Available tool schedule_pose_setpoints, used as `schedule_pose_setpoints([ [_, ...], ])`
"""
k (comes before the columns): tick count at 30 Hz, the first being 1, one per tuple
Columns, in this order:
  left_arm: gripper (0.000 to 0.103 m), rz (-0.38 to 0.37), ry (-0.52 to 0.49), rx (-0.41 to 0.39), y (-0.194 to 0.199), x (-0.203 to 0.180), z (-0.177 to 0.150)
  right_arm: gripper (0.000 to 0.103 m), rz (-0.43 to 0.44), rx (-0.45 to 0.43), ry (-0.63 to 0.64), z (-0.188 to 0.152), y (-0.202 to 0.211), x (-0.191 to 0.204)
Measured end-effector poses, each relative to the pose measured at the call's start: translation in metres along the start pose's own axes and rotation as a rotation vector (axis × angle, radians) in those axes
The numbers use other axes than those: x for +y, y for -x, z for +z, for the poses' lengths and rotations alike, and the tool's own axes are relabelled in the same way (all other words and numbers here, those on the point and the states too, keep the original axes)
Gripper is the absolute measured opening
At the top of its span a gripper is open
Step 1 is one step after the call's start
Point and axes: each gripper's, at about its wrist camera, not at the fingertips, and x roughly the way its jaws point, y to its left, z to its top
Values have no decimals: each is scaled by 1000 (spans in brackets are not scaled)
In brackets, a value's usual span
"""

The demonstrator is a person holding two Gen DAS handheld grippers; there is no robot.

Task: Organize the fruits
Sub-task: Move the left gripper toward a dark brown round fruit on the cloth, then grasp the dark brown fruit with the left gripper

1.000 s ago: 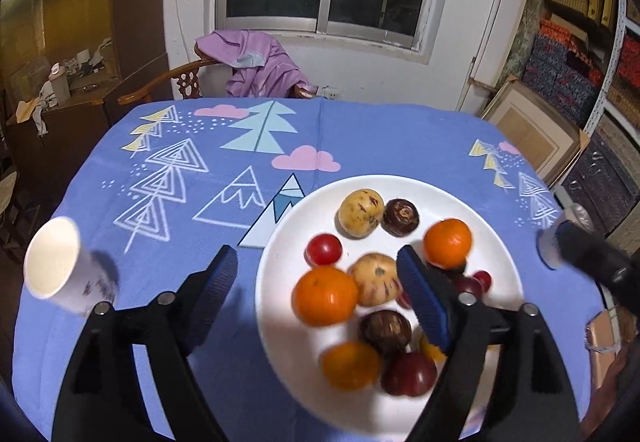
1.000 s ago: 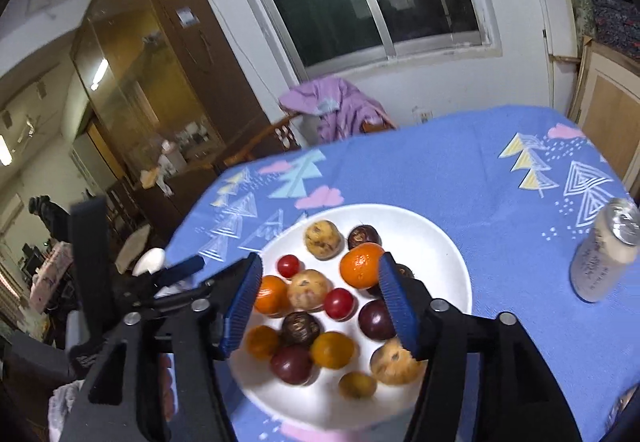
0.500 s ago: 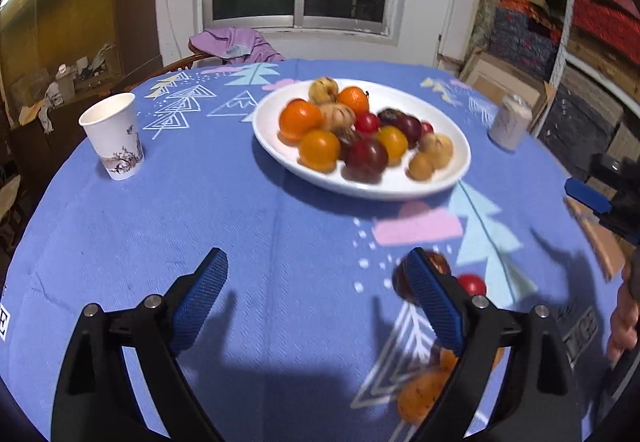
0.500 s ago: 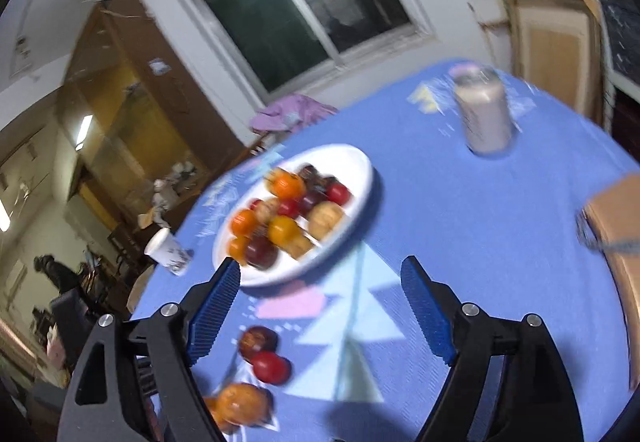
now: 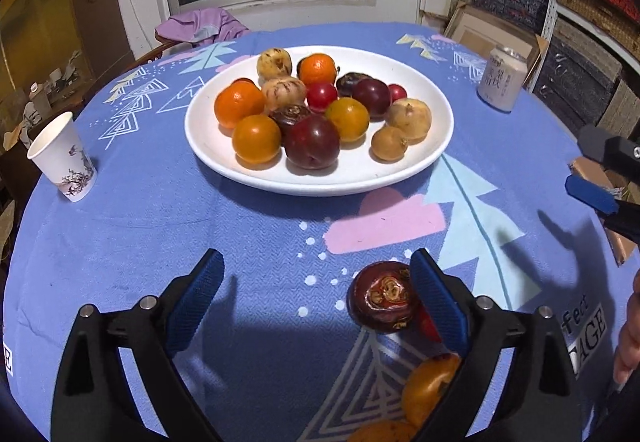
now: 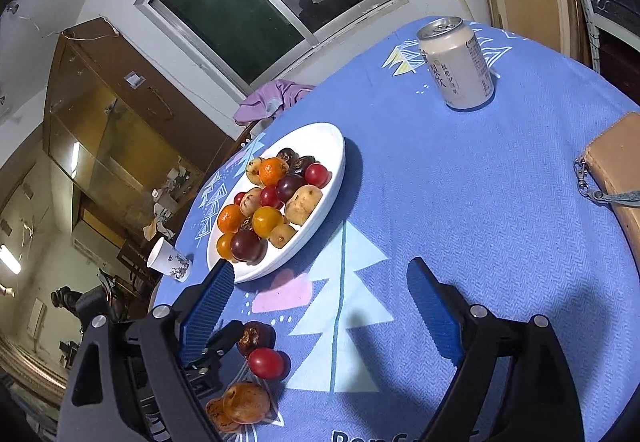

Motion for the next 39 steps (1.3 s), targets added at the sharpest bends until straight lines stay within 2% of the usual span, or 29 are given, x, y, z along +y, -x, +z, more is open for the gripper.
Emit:
schedule_pose_setpoints([
  [8, 96, 3, 0, 62, -12, 0, 5, 89, 1, 10, -12, 0, -1, -1],
  [13, 97, -50, 55, 111, -19, 6, 10, 89, 1, 16, -22, 1, -2, -3],
  [16, 97, -80, 35, 129, -21, -2, 8, 89, -1, 23, -24, 1, -4, -4],
  [20, 97, -66, 14, 129, -19, -5, 5, 89, 2, 25, -32, 1, -3, -6],
  [24, 99, -55, 40, 159, -23, 14, 4, 90, 6, 23, -39, 1, -2, -7],
  [28, 99, 30, 56, 117, -15, 39, 0, 90, 10, 20, -42, 1, -1, -7],
  [31, 99, 71, 130, 101, -7, 70, -3, 90, 14, 18, -38, 1, -1, -6],
  [35, 98, -1, 233, 88, -1, 93, -7, 90, 14, 24, -11, 0, -2, -2],
  [39, 98, -27, 209, 68, -1, 81, -9, 90, 8, 35, -2, -1, -4, -1],
])
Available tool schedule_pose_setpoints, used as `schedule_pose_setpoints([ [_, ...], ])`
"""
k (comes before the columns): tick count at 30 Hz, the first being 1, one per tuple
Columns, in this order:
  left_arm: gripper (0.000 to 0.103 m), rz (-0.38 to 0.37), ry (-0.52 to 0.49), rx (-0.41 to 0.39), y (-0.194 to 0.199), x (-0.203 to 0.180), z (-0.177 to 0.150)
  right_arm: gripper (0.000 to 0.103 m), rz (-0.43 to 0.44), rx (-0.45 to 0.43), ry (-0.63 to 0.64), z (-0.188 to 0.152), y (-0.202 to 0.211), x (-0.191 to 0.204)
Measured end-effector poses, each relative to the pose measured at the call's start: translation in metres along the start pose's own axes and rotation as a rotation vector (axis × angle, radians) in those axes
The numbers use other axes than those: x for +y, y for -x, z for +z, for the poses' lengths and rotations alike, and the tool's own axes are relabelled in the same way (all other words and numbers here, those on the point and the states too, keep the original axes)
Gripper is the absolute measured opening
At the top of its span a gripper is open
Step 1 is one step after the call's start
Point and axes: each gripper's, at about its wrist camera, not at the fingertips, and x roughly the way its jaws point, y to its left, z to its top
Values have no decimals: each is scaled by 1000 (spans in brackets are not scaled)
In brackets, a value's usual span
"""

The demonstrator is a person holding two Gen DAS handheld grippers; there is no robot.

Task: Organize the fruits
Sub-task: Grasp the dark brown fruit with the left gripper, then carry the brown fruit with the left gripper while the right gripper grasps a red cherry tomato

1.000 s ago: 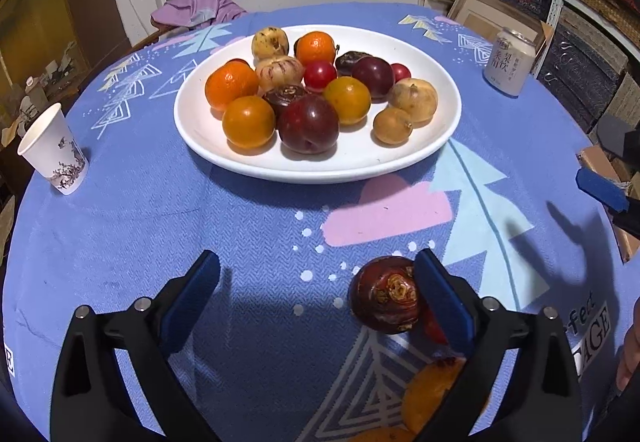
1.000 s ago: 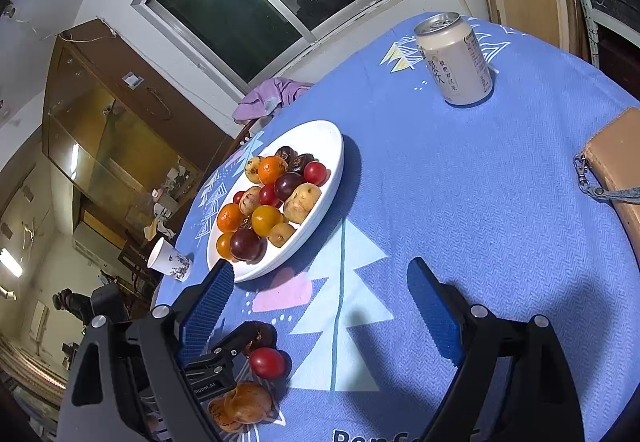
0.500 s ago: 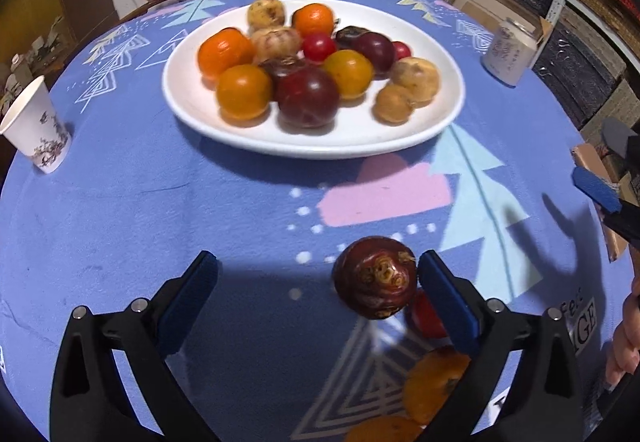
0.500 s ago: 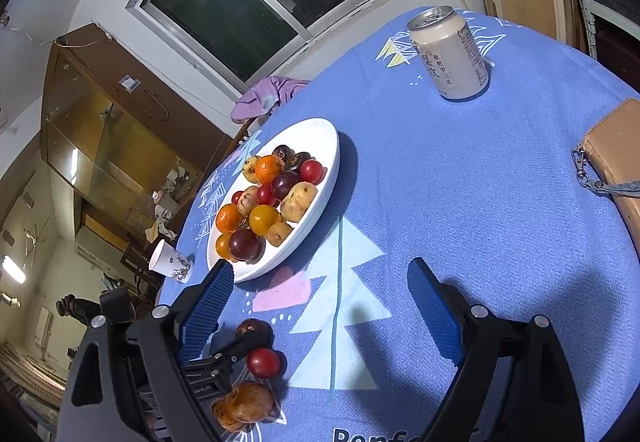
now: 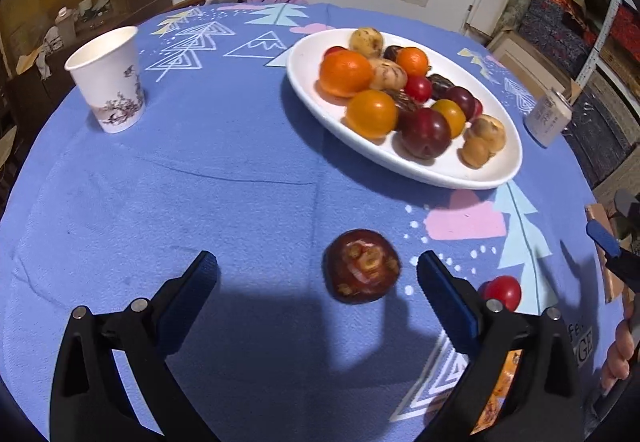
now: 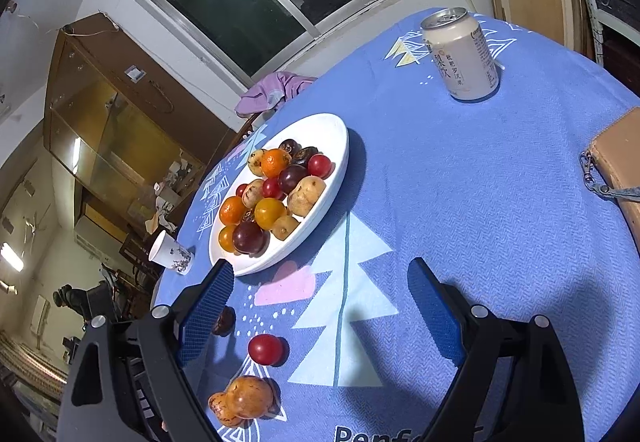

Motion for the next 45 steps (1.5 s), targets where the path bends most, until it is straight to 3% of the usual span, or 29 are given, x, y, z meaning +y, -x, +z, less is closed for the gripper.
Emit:
schedule_pose_setpoints([
  [6, 98, 32, -57, -10, -4, -14, -7, 90, -3, 4, -7, 0, -1, -1],
  [10, 70, 63, -113, -22, -6, -23, -9, 90, -8, 12, 0, -1, -3, 0],
  [17, 70, 93, -260, -89, -6, -43, -23, 90, -4, 13, -1, -1, -2, 0],
  [19, 62, 81, -285, -82, -9, -46, -24, 90, -6, 15, 4, -2, -3, 0],
  [24, 43, 40, -247, -71, -11, -36, -21, 90, -5, 19, 9, -2, -4, 1],
  [26, 43, 23, -224, -68, -11, -31, -20, 90, -6, 21, 11, -3, -4, 2],
  [29, 43, 79, -217, -93, -6, -24, -20, 90, -2, 30, 28, -4, -5, 4],
  [31, 43, 77, -166, -118, 6, -10, -19, 90, 3, 43, 59, -6, -6, 9],
  [37, 43, 86, -48, -145, 20, 23, -20, 89, 37, 160, 241, -25, -22, 43],
  [45, 43, 89, -74, -138, 16, 18, -21, 62, 76, 286, 299, -52, -50, 65],
])
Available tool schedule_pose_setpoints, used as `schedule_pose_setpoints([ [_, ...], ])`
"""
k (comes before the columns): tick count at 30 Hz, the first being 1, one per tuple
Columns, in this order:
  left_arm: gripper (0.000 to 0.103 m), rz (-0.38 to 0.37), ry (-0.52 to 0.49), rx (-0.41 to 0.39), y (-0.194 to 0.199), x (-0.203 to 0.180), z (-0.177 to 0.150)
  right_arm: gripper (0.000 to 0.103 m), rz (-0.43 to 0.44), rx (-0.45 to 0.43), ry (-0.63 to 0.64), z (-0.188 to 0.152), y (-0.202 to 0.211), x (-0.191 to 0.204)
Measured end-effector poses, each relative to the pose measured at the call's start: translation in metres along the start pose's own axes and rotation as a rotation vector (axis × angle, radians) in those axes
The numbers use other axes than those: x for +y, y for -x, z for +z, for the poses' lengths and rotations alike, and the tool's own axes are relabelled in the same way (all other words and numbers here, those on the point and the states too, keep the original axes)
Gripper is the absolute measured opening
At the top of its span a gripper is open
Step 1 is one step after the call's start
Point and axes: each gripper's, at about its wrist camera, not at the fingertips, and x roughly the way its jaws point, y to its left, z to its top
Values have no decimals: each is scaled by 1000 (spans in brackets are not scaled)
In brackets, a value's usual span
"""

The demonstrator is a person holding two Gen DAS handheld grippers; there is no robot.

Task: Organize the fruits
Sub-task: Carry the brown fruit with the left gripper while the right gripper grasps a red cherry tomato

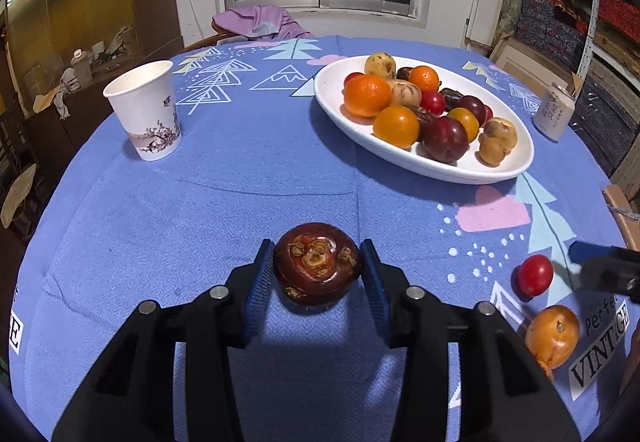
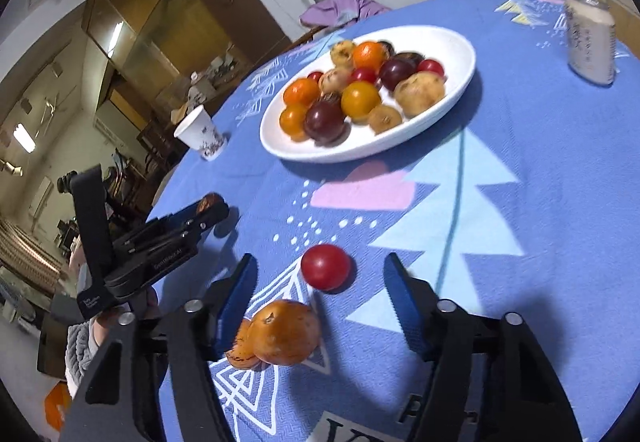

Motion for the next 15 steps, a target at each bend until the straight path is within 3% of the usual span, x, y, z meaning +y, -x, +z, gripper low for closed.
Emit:
schedule_pose_setpoints([
  [8, 43, -2, 5, 3, -2, 0, 2, 56, -37, 23, 9, -5, -17, 7],
  [15, 43, 2, -10, 12, -4, -3, 0, 41, -44, 43, 9, -5, -24, 5],
])
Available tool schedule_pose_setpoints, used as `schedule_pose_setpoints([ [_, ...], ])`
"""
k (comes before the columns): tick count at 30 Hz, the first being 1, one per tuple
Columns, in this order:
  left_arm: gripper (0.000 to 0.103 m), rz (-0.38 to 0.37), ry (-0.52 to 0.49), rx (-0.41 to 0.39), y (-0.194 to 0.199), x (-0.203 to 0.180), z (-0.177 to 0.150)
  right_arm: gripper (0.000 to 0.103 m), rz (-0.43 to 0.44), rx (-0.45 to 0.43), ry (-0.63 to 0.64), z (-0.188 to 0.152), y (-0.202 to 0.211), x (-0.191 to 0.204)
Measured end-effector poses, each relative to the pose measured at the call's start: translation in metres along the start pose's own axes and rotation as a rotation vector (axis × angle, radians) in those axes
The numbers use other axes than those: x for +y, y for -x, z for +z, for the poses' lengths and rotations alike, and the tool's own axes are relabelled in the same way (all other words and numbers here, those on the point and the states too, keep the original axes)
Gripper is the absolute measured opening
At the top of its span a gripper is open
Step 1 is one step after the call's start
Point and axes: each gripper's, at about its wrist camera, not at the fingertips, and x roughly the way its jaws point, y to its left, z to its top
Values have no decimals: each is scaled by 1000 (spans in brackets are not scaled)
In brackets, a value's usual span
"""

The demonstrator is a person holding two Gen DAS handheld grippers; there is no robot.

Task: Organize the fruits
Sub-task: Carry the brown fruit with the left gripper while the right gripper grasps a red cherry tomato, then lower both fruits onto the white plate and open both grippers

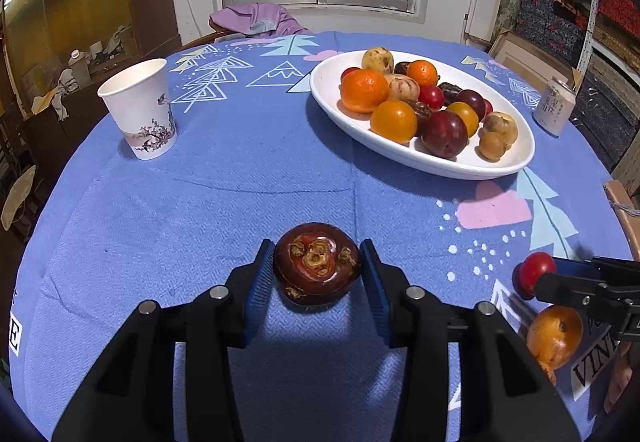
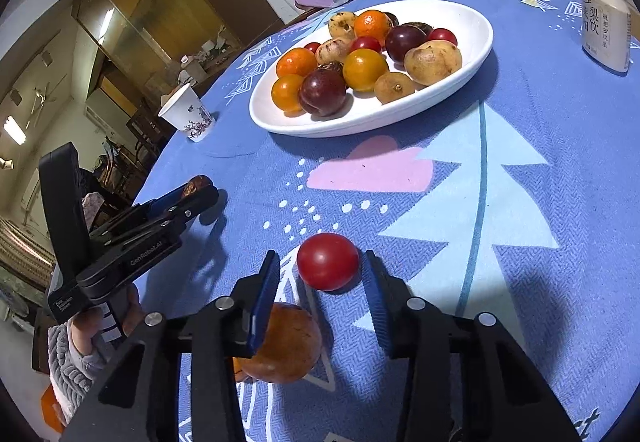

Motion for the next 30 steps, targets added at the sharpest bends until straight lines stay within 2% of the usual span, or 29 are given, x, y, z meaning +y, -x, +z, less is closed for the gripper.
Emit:
schedule_pose_setpoints([
  [4, 43, 3, -6, 8, -2, -1, -1, 32, -6, -4, 1, 1, -2, -1],
  [11, 43, -14, -35, 32, -9, -9, -4, 32, -18, -37, 23, 1, 6, 1],
  [16, 43, -24, -16, -53, 15, -13, 2, 32, -28, -161, 25, 5, 40, 0],
  [18, 43, -11, -25, -103, 28, -18, 8, 32, -68, -212, 40, 7, 49, 1],
  [21, 43, -5, -40, -149, 40, -29, 18, 32, -91, -248, 55, 11, 57, 5],
  [27, 43, 38, -105, -180, 37, -52, 53, 32, -94, -311, 70, 49, 83, 10],
  [30, 43, 40, -109, -189, 28, -58, 74, 32, -130, -345, 98, 80, 92, 17],
])
